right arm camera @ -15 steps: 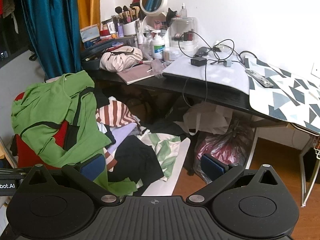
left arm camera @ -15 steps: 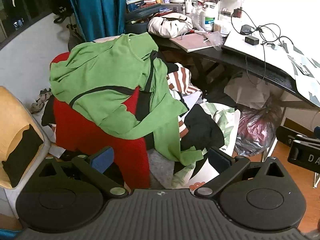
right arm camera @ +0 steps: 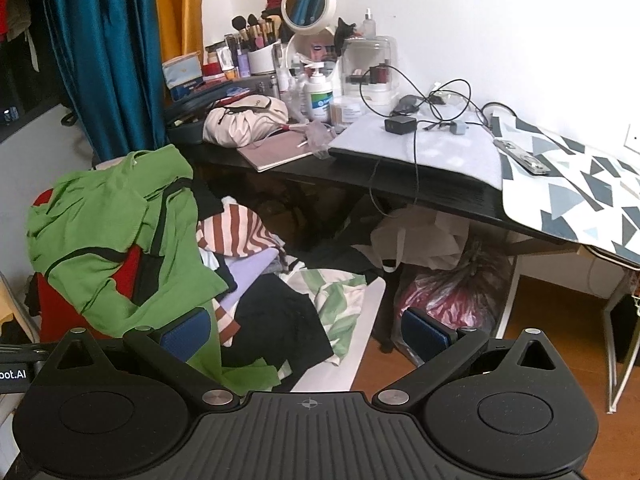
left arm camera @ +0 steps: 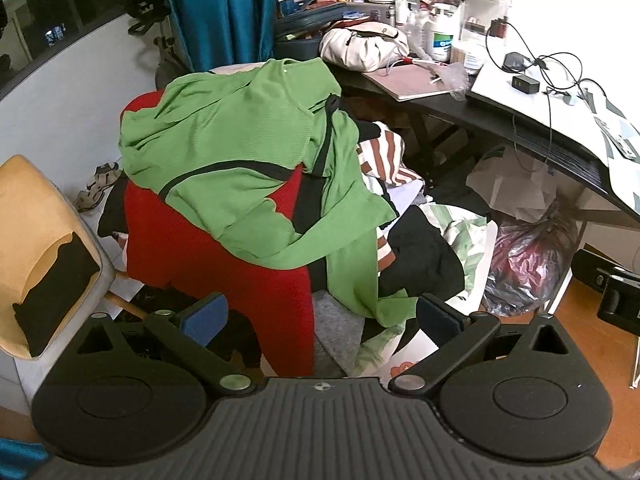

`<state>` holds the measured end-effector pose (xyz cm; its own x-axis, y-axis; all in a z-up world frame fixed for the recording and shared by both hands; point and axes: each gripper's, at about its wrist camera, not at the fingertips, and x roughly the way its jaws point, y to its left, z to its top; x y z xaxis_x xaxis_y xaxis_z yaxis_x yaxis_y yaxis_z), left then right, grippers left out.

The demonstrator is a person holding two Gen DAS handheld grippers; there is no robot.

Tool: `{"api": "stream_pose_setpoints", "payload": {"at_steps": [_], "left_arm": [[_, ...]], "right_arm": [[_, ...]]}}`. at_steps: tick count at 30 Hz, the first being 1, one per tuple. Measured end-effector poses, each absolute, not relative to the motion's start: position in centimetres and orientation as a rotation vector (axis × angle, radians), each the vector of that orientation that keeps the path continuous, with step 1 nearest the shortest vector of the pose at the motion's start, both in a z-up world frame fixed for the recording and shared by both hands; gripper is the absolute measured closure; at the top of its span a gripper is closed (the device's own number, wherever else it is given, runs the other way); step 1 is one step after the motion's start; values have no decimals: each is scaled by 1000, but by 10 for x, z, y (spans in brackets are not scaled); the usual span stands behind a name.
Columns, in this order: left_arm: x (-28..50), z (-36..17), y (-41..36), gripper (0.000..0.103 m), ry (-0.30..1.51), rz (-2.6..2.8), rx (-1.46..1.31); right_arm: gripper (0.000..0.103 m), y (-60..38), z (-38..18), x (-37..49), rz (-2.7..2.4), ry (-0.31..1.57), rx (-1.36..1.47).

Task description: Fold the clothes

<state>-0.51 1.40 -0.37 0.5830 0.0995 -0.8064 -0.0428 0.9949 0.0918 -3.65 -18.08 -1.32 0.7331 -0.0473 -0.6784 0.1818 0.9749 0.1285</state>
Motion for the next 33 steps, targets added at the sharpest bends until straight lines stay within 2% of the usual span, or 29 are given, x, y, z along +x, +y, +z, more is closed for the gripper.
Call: {"api": "stream_pose_setpoints", "payload": {"at_steps": [33], "left_arm": [[0, -6, 22, 1, 948, 112, 63]], "right_arm": [[1, -183, -15, -28, -120, 742, 203]]}}
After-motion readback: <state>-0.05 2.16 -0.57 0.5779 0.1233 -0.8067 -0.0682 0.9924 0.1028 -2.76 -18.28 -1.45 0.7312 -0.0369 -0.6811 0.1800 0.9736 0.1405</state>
